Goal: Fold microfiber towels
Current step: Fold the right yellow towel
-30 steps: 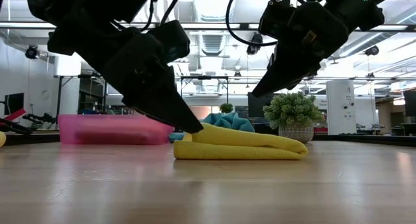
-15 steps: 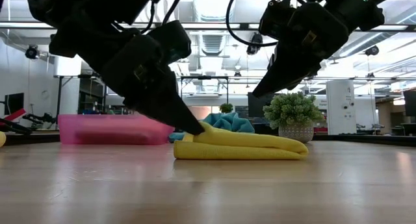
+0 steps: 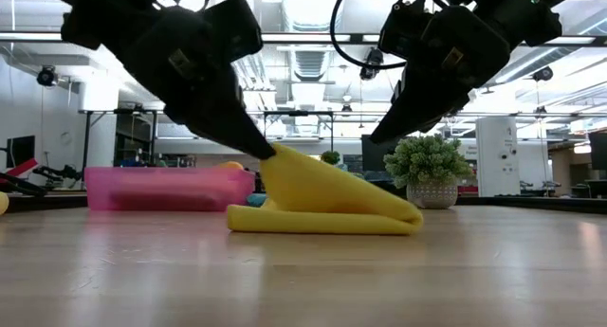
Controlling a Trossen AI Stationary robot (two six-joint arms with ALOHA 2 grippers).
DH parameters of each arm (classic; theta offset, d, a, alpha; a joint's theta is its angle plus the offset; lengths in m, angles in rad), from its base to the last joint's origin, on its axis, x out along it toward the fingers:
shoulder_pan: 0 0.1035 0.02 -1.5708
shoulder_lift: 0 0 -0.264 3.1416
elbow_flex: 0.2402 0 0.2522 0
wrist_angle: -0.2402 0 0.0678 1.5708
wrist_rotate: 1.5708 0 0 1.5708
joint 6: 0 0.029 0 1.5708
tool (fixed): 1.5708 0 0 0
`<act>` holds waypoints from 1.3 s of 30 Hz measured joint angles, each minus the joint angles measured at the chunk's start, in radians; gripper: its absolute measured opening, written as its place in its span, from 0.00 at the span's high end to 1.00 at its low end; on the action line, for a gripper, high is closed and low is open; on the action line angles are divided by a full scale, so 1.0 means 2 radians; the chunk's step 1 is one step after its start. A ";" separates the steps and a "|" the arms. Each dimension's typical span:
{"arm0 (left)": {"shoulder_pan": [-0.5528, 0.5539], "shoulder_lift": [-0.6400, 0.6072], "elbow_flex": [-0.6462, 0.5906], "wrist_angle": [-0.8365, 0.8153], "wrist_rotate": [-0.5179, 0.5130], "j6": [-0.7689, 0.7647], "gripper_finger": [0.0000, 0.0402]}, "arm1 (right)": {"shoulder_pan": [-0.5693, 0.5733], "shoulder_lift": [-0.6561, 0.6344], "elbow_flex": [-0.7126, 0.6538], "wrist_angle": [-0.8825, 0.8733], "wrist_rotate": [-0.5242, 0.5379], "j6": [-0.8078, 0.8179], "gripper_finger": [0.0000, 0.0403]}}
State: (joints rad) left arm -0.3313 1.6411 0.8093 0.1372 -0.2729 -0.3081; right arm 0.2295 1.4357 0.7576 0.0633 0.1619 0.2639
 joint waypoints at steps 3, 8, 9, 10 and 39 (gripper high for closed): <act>0.000 -0.010 -0.001 -0.020 0.000 0.000 1.00 | 0.000 0.000 -0.002 0.000 0.008 0.002 0.98; 0.000 -0.031 -0.002 -0.051 -0.003 0.000 1.00 | 0.000 0.000 -0.004 0.000 0.012 0.002 0.98; 0.000 -0.034 -0.003 -0.059 -0.006 0.000 1.00 | 0.000 0.000 -0.004 0.000 0.012 0.002 0.98; -0.001 -0.038 -0.003 -0.067 -0.009 -0.002 1.00 | 0.000 0.000 -0.004 0.001 0.012 0.002 0.98; 0.002 -0.053 -0.010 -0.273 -0.051 -0.132 1.00 | 0.002 0.000 -0.028 0.076 0.012 -0.015 0.98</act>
State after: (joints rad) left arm -0.3279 1.5360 0.7887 -0.4079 -0.3756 -0.5716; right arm 0.2333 1.4361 0.7025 0.2161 0.1864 0.2348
